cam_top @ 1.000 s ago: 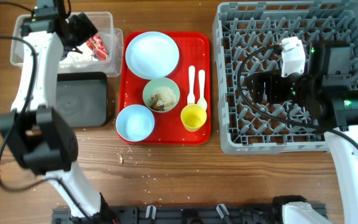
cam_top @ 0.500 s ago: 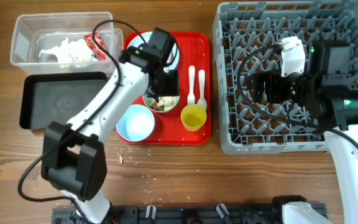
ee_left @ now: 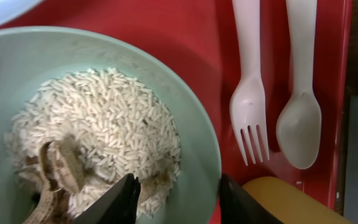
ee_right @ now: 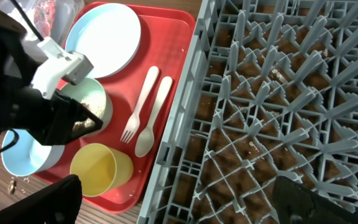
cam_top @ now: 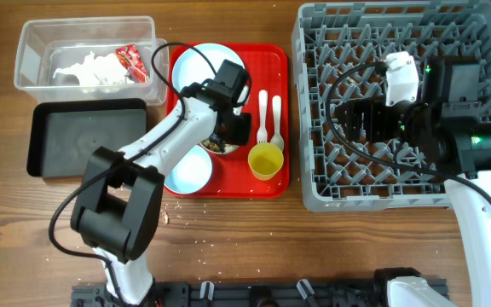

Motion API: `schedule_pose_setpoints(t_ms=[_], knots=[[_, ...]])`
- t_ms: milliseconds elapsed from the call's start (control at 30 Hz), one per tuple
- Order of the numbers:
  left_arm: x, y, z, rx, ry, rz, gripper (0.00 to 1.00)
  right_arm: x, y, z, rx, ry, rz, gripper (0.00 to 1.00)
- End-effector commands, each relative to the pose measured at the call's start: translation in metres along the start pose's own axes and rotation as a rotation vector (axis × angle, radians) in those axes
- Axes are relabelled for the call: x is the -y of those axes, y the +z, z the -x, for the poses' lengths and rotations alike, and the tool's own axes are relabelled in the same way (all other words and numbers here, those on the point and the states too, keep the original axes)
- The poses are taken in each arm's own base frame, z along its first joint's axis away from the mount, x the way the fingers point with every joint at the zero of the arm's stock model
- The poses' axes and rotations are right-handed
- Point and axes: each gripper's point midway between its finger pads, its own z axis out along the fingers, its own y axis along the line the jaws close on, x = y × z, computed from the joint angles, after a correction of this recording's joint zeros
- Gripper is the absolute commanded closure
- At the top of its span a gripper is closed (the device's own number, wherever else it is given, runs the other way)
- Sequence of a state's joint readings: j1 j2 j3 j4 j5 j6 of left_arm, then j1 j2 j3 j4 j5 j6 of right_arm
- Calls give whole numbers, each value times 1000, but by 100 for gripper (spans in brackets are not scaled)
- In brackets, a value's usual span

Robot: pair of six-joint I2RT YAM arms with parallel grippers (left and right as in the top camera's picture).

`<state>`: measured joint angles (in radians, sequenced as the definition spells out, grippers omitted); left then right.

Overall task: Sort waste into correct bins and load items into the dishwasher rack
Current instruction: 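Grasp the green rice bowl with the left gripper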

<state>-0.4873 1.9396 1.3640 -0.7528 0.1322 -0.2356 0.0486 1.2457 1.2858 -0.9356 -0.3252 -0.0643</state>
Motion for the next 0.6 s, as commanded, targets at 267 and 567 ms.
schedule_pose_setpoints(t_ms=[267,567], knots=[[8,22,-7,-25,78,3,85,-2,-3,7,14,12,12,0],[10,23,3,16,83,2,82,-2,-3,7,15,12,11,0]])
